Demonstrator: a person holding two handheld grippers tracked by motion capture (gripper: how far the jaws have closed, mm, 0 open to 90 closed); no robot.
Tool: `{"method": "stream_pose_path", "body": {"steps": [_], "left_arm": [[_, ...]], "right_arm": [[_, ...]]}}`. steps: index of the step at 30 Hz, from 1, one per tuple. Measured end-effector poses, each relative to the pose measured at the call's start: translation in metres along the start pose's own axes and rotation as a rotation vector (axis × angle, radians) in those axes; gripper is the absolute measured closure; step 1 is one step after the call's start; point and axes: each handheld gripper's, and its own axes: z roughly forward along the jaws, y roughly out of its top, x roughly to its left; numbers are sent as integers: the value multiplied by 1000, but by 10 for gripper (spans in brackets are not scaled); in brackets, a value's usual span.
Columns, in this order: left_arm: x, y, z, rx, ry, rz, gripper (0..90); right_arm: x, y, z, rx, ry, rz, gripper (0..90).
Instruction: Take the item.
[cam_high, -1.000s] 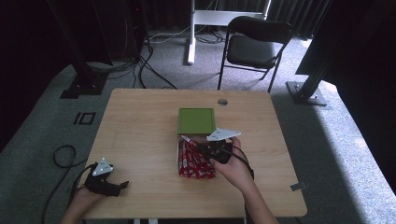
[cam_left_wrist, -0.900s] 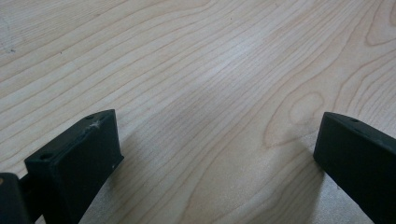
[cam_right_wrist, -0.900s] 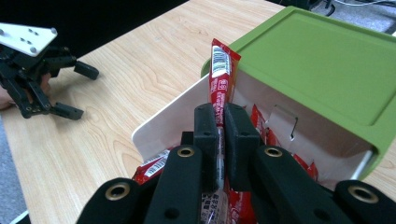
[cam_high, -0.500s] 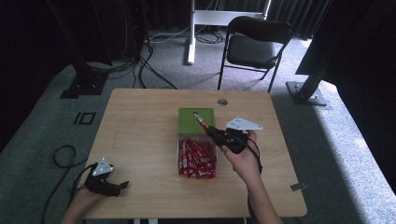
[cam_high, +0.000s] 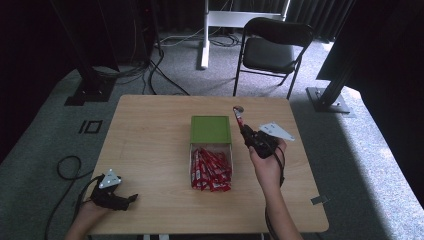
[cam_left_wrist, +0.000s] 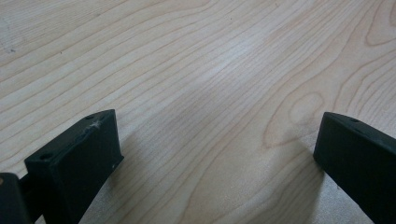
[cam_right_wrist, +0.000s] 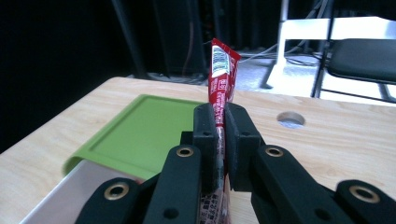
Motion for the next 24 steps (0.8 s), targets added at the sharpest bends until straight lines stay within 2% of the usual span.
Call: {"method": "stream_pose_path", "body": {"steps": [2,7,9,11,12,17,24], "left_arm": [[0,0,0,0,0,0,14],[0,0,0,1,0,0,14],[0,0,0,0,0,-1,14],[0,0,0,0,0,-1,14],[0,0,0,1,0,-1,14],[0,0,0,0,0,-1,14],[0,0,0,0,0,-1,14]], "right_arm": [[-3,-5,4,10,-31,-8,838],[-12,-19,14,14,-81,36,838],[-13,-21,16,23,-87,41,838],[-16,-33,24,36,-112,71,836],[-18,-37,26,34,-112,93,835],[-23,-57,40,82,-142,90,833],[-29,-81,57,145,-147,137,834]]}}
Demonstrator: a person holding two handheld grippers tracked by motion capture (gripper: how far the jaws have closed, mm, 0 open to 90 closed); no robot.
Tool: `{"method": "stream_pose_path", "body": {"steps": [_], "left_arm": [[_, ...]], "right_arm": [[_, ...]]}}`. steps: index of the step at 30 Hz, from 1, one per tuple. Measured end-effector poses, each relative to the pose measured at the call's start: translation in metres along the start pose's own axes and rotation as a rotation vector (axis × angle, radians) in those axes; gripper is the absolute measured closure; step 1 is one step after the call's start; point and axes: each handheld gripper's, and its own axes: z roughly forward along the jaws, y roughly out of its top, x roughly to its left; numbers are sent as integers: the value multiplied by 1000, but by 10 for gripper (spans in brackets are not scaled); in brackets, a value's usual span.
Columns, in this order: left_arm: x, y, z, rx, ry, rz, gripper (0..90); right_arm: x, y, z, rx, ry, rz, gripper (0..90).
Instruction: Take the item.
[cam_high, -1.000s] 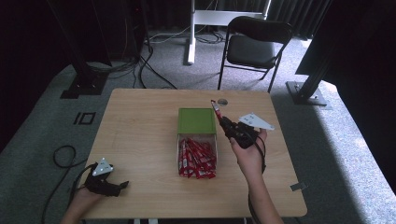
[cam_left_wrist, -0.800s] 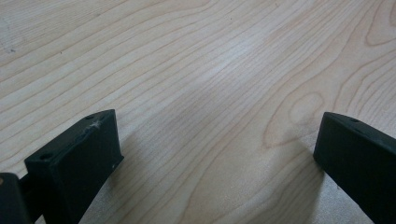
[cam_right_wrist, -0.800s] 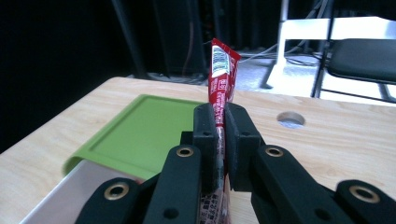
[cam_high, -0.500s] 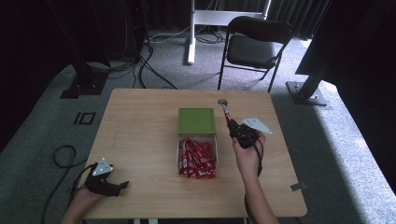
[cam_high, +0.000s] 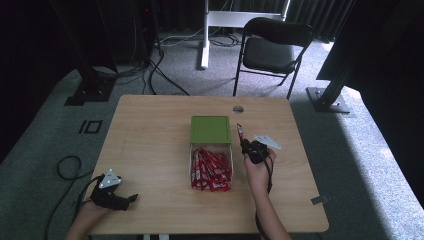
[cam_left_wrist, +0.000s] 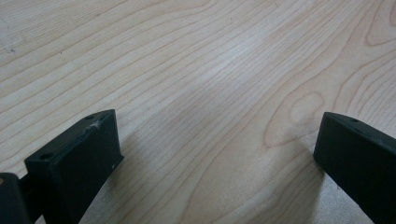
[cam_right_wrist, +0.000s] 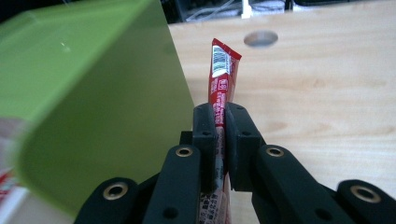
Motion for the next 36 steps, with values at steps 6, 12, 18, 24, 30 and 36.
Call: {"method": "stream_pose_path", "body": {"steps": [6,12,18,24,30,36], "left_arm": [[0,0,0,0,0,0,14],[0,0,0,1,0,0,14],[0,0,0,0,0,0,14],[0,0,0,0,0,0,14],[0,0,0,0,0,0,14],[0,0,0,0,0,0,14]], "right_arm": [[-4,-13,12,54,-7,11,834],[-8,-22,20,91,-2,37,834],[-8,-25,25,106,-9,42,831],[-11,-30,31,129,-23,47,830],[-11,-33,35,147,-25,49,823],[-11,-32,36,158,-11,55,731]]}}
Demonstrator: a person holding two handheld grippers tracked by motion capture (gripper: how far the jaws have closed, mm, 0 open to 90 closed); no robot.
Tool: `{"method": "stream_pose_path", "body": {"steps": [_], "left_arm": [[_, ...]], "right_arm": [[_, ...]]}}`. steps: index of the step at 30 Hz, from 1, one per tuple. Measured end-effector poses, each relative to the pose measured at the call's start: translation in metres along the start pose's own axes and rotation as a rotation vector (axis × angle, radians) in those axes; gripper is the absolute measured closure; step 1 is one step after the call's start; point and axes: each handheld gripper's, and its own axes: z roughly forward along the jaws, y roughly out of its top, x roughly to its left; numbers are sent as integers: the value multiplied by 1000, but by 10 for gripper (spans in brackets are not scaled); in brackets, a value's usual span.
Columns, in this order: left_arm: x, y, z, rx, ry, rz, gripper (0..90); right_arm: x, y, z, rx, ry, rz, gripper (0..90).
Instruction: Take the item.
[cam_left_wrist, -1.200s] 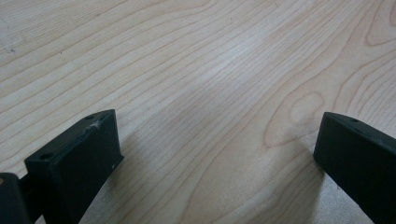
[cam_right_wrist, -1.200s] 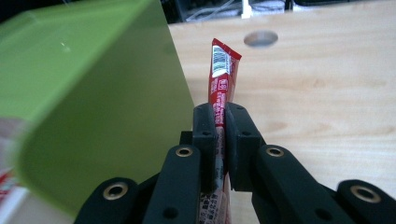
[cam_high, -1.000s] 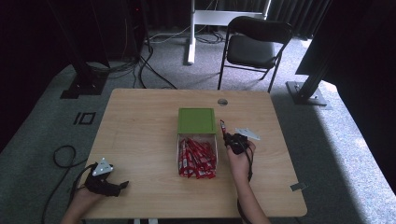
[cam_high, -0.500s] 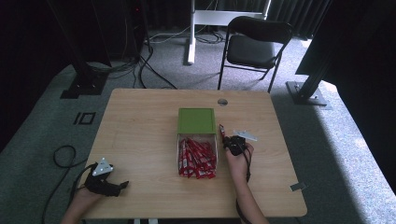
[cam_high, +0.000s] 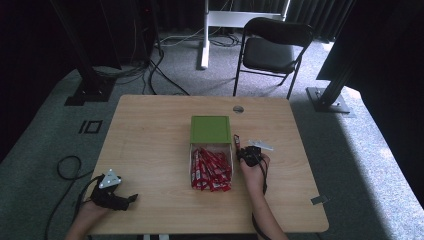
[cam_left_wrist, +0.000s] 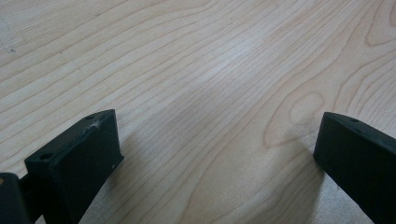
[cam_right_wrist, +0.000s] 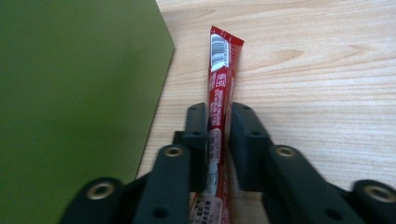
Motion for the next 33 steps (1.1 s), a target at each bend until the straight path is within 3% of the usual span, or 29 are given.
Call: {"method": "stream_pose_path", "body": {"steps": [4,14,21,33], "left_arm": [[0,0,0,0,0,0,14],[0,0,0,0,0,0,14],[0,0,0,0,0,0,14],[0,0,0,0,0,0,14]], "right_arm": [[-1,2,-3,-25,13,-7,597],[-2,20,-26,-90,21,-122,390],[-12,23,-38,-112,4,-136,311],[-35,12,-53,-55,-19,-170,268]]}}
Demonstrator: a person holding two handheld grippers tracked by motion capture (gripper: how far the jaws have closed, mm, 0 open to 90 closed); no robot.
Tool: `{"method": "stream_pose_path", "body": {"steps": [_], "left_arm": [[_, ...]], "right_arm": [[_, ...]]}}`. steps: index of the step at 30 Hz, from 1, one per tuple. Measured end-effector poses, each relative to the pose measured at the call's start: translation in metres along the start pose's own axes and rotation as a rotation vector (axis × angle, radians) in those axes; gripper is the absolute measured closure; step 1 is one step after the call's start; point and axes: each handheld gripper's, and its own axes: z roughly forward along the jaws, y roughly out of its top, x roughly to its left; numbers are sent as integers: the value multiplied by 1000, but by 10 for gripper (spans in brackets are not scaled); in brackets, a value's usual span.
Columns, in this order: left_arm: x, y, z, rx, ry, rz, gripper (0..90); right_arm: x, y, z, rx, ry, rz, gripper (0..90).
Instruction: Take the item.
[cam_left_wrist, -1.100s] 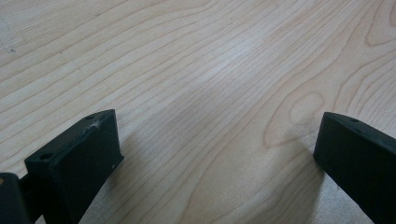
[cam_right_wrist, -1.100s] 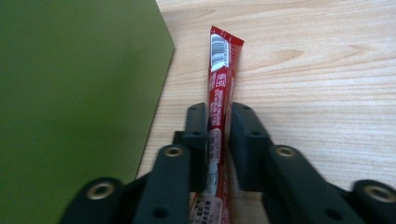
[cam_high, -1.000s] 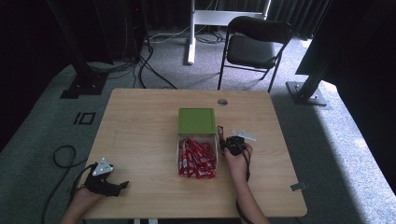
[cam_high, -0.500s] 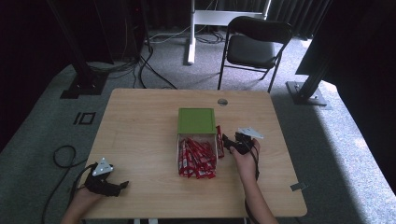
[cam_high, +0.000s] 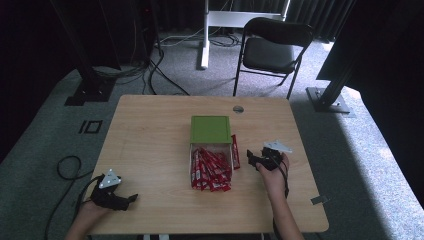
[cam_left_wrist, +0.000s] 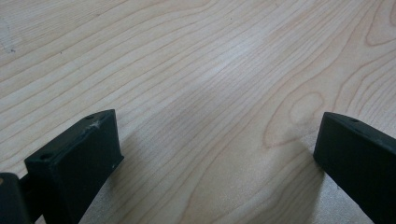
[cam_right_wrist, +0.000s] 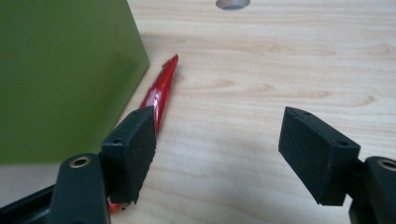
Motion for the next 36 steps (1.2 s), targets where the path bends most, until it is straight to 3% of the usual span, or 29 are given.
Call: {"method": "stream_pose_path", "body": {"steps": [11,12,13,14,20,26,29,32,36], "left_arm": [[0,0,0,0,0,0,14],[0,0,0,0,0,0,14],[0,0,0,0,0,0,14],[0,0,0,0,0,0,14],[0,0,0,0,0,0,14],[0,0,0,0,0,0,14],[0,0,0,0,0,0,14],[0,0,0,0,0,0,14],[0,0,0,0,0,0,14]], "right_arm": [[-16,-17,-7,31,10,24,208],[-18,-19,-8,47,14,5,206],[-21,-22,-10,95,31,-45,187],[-22,-23,-11,101,33,-55,187],[-33,-31,-20,85,38,-13,188],[-37,-38,-29,112,64,-58,187],[-39,-44,-33,122,103,-7,187],[-40,-49,-37,161,90,-59,188],[-41,-55,-44,139,117,-97,187]]}}
